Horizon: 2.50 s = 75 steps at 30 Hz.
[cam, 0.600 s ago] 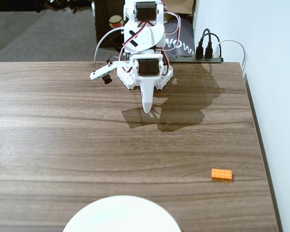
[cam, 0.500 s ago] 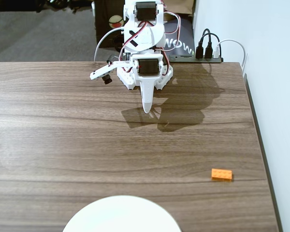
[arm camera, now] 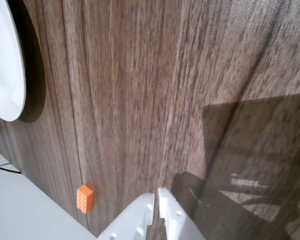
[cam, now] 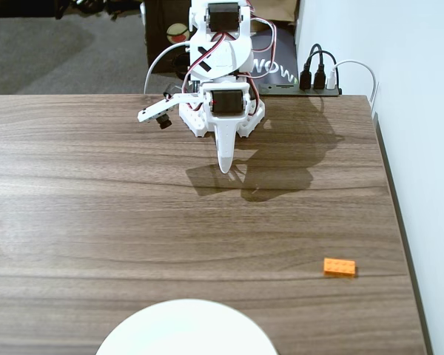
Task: Grasp a lego block and put it on the plate.
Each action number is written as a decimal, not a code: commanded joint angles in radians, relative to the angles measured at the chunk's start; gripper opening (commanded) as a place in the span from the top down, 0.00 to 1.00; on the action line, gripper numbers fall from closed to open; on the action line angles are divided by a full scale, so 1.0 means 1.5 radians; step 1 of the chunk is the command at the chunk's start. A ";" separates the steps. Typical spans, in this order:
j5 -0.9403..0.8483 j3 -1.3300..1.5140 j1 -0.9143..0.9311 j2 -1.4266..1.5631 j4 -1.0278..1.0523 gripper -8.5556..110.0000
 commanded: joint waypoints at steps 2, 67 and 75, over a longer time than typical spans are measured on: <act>0.003 -0.008 -0.002 -0.002 0.001 0.92; 0.003 -0.013 -0.001 -0.033 -0.015 0.92; -0.016 -0.042 0.005 -0.091 -0.056 0.92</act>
